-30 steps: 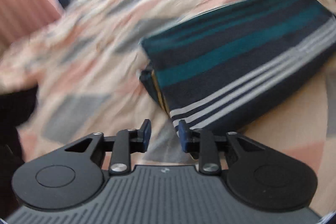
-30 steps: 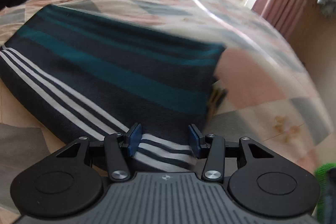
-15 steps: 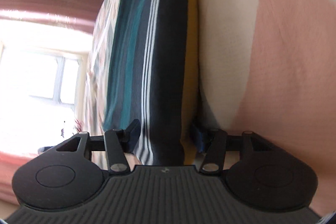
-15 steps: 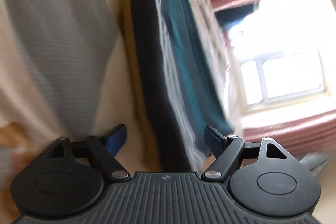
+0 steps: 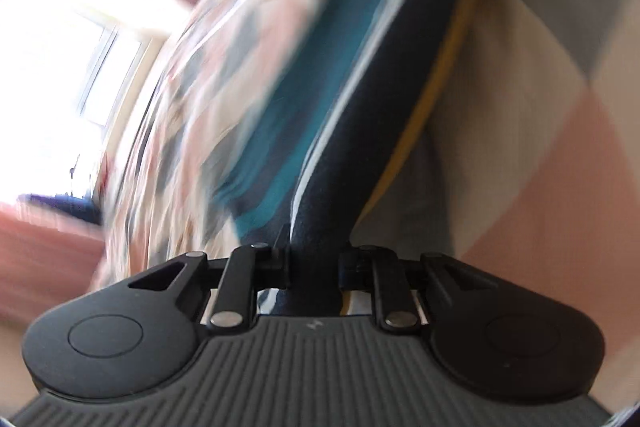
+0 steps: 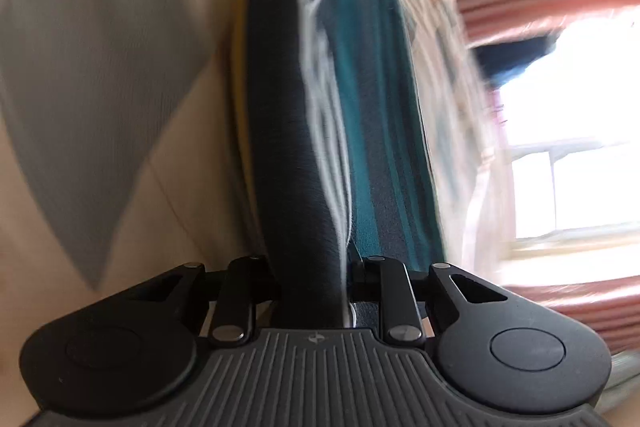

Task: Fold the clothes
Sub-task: 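Grasp the mustard-striped edge with the right tool and fold it over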

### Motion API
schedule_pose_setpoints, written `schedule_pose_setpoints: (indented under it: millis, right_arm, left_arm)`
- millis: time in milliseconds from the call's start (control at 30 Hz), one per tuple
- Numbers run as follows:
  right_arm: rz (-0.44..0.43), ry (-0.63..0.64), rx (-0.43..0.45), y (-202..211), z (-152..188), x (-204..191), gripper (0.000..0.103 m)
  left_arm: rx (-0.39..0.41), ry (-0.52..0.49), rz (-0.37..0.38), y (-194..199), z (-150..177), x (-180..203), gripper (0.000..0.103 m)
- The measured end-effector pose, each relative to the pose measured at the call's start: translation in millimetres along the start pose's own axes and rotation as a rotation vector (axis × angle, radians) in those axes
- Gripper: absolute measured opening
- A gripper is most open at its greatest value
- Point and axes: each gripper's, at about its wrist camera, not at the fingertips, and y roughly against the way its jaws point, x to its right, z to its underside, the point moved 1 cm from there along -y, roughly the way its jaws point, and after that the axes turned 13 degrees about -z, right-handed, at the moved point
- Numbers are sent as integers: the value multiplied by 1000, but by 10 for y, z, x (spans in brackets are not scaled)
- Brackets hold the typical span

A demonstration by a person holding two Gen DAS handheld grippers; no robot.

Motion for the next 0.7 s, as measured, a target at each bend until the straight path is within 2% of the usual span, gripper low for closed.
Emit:
schedule_pose_setpoints:
  millis: [100,267,367,467,567,600,633,700]
  right_arm:
    - [-281,-124,75,553,-170,333,23]
    - [-775,-357,235,1226,-256,787,23]
    - [-1086,-548,355,1369,-172,1089,23]
    - [-1327,-788,443,1077,65,1379,23]
    - [-1452,-1006,454,520,354,1353,24]
    - [-1452,-1067,435,336,480,1285,25]
    - [-1445,-1125,413,157,611,1211,27]
    - [-1328,-1257,305,-242,916,1107,30]
  left_arm:
    - [-81,95,92,424,-95,-521,17]
    - [-219,104,220,1182,-363,-1231,17]
    - [-284,100,275,1154,-563,-1472,18]
    - [-343,112,364,610,-757,-1300,18]
    - [-386,128,467,-388,-782,-893,24]
    - [-400,141,488,-706,-758,-726,28]
    - [-420,153,484,-987,-726,-570,34]
    - [-448,196,416,-1329,-670,-411,35]
